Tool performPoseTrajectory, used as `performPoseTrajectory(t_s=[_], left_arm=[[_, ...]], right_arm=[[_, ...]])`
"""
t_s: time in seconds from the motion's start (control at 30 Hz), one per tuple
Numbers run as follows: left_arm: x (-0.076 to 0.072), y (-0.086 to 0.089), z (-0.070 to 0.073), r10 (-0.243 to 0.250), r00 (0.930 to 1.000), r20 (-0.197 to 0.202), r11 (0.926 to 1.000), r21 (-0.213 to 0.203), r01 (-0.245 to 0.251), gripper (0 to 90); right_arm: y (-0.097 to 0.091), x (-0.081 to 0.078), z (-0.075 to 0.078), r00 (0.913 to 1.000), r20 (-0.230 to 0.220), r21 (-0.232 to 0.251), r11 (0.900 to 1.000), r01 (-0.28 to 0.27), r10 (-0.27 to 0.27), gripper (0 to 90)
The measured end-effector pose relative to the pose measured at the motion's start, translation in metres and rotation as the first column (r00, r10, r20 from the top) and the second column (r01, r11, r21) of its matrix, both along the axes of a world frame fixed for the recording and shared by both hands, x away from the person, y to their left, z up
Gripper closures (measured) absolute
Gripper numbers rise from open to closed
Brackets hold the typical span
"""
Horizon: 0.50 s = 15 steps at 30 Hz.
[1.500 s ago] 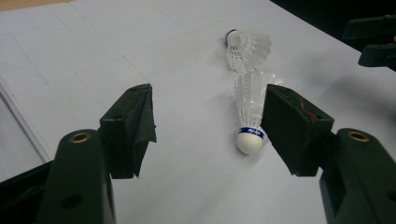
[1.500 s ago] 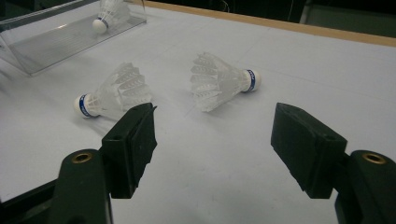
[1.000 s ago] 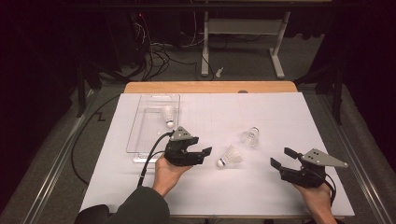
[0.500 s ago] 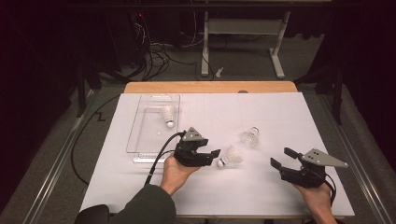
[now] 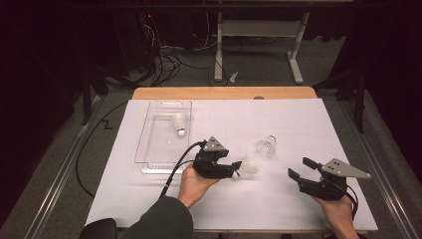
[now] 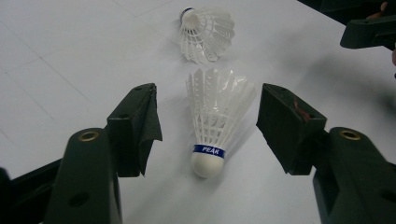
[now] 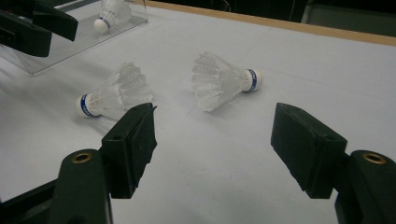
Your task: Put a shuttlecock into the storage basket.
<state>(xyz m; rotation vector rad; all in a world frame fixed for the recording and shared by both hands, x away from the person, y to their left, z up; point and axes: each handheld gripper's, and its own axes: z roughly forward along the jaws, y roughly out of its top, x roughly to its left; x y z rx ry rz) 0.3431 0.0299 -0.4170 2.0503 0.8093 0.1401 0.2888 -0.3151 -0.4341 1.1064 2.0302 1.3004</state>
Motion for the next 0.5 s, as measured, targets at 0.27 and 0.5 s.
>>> performPoseTrajectory(t_s=[0.27,0.5], left_arm=[[0.001,-0.008,0.0,-0.016,0.9998,-0.01,0.9997,0.02,0.016,39.3],[0.002,-0.012,0.0,-0.023,0.9994,-0.024,0.9981,0.056,0.025,40.5]], right_arm=[[0.0,0.0,0.0,1.0,0.003,0.0,1.0,0.0,0.0,31.0],[0.0,0.0,0.0,1.0,0.001,0.001,1.0,0.0,0.0,31.0]])
